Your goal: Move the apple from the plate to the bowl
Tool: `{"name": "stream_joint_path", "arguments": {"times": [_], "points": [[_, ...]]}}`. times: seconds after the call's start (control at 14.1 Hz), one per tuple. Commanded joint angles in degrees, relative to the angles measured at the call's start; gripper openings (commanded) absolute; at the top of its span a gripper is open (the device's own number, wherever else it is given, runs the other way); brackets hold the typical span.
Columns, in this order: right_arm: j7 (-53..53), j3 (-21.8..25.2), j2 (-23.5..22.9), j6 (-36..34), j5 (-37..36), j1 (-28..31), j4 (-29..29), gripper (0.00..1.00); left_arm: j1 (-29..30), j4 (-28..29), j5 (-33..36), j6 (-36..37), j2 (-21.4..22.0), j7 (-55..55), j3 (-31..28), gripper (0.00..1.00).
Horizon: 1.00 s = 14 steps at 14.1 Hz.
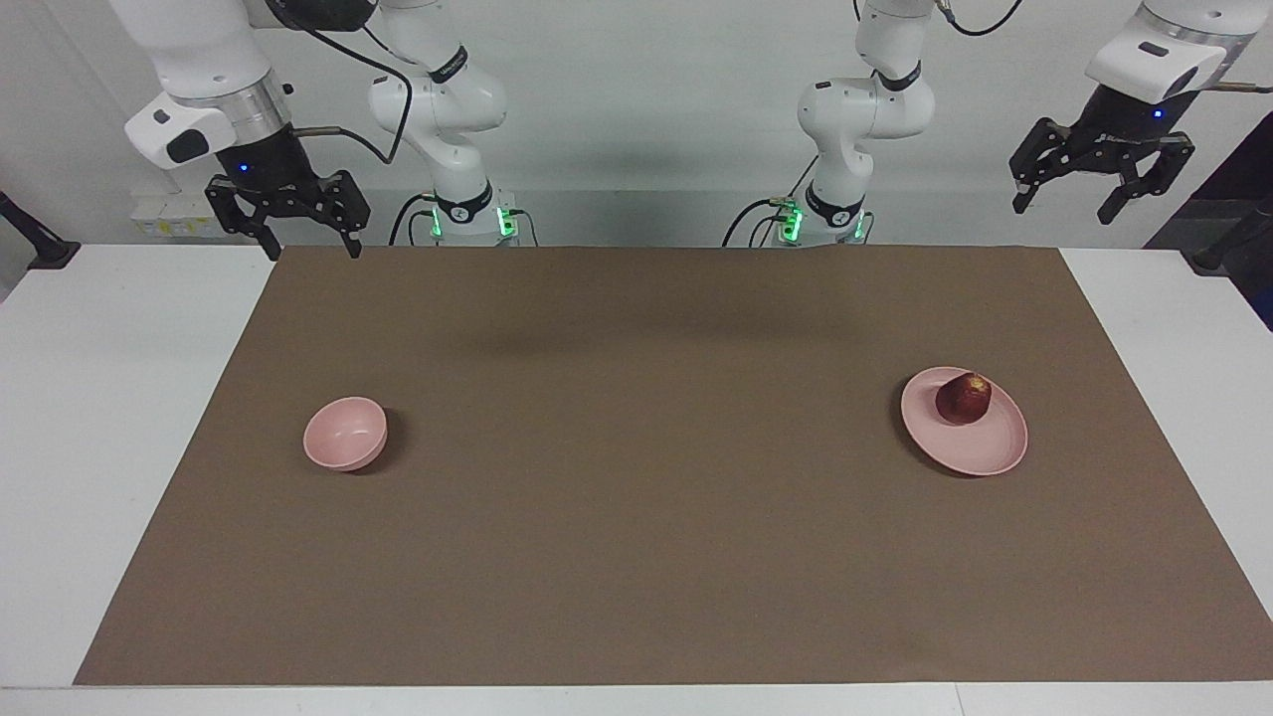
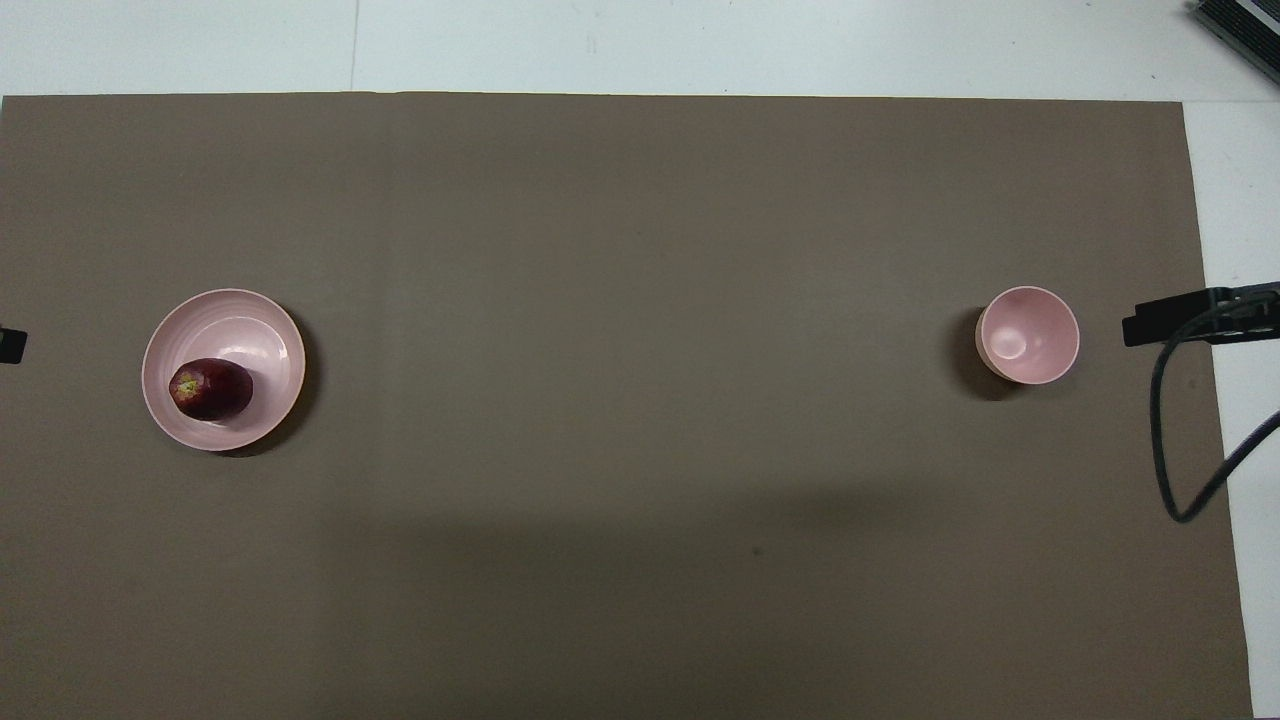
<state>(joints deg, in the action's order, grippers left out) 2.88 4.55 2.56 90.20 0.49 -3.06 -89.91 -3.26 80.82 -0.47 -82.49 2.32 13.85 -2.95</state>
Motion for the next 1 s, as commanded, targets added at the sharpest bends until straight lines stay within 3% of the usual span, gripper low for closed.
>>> {"name": "stream_joint_path", "arguments": {"times": [0.0,0.43,0.92], "points": [[-0.8,0.0,0.3,0.3,0.3,0.2,-0.4,1.00,0.0,4.3,-0.5,-3.2,2.1,0.5,-0.4,1.00],[-0.8,0.0,0.3,0.3,0.3,0.2,-0.4,1.00,0.1,13.2,-0.5,-12.7,2.2,3.2,-2.6,1.00],[-0.7,0.0,0.3,0.2,0.3,0.3,-0.5,1.00,0.4,27.7,-0.7,-26.0,2.2,4.8,-3.5,1.00]]}}
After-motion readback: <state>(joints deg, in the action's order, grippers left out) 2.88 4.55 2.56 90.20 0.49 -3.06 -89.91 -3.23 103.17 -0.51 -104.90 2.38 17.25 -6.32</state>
